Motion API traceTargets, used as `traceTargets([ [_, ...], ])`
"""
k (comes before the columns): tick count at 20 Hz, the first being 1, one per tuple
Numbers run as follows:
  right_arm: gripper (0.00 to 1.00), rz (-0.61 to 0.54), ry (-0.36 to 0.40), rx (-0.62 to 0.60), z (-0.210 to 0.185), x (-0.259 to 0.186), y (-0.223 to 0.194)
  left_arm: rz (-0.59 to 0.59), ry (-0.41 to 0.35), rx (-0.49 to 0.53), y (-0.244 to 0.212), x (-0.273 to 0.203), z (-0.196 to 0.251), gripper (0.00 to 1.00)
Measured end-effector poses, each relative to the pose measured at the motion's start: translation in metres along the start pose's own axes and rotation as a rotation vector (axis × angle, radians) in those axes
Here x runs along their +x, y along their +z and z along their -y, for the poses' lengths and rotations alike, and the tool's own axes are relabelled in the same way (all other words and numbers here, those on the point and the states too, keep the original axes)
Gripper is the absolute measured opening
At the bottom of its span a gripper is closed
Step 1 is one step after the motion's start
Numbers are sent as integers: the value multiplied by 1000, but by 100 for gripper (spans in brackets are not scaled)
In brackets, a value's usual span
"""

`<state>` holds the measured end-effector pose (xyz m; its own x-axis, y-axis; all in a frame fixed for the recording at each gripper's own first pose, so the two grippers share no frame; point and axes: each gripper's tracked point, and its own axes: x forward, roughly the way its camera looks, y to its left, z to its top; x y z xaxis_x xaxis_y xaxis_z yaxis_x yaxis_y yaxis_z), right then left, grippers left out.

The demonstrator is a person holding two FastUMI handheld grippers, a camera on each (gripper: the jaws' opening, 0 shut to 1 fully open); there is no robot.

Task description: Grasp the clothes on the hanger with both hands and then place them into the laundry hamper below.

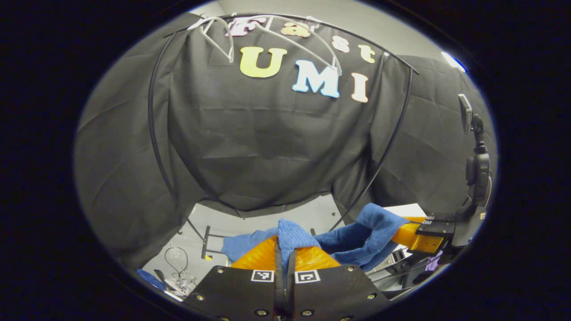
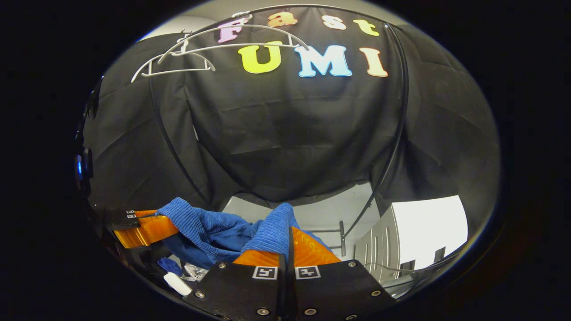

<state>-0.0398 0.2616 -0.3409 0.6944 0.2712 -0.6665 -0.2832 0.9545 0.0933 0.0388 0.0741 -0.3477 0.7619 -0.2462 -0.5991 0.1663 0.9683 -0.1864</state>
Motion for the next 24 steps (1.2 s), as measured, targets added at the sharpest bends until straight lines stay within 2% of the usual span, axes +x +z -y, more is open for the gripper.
traceTargets([
  [3,0,-29,-19,37,0,9,-10,-27,2,-2,-11,16,-2,4],
  [5,0,-39,-28,48,-2,12,-13,-37,2,0,-18,24,-4,0],
  [7,0,-45,-35,52,-2,16,-17,-43,3,-3,-18,29,-8,3],
  [15,1,-89,-57,62,-2,28,-32,-81,7,-4,-21,46,-15,2],
  [17,4,-118,-47,69,-5,34,-37,-105,23,7,-26,51,-19,3],
  [18,5,-145,-39,72,-7,39,-42,-122,51,13,-33,53,-29,0],
  [20,20,-196,-24,81,-10,40,-55,-161,63,-2,-51,57,-35,25],
  [22,57,-217,-9,76,-16,38,-60,-194,59,-29,-69,55,-43,52],
  [24,94,-216,-29,53,-13,33,-61,-194,81,-45,-78,48,-59,79],
])
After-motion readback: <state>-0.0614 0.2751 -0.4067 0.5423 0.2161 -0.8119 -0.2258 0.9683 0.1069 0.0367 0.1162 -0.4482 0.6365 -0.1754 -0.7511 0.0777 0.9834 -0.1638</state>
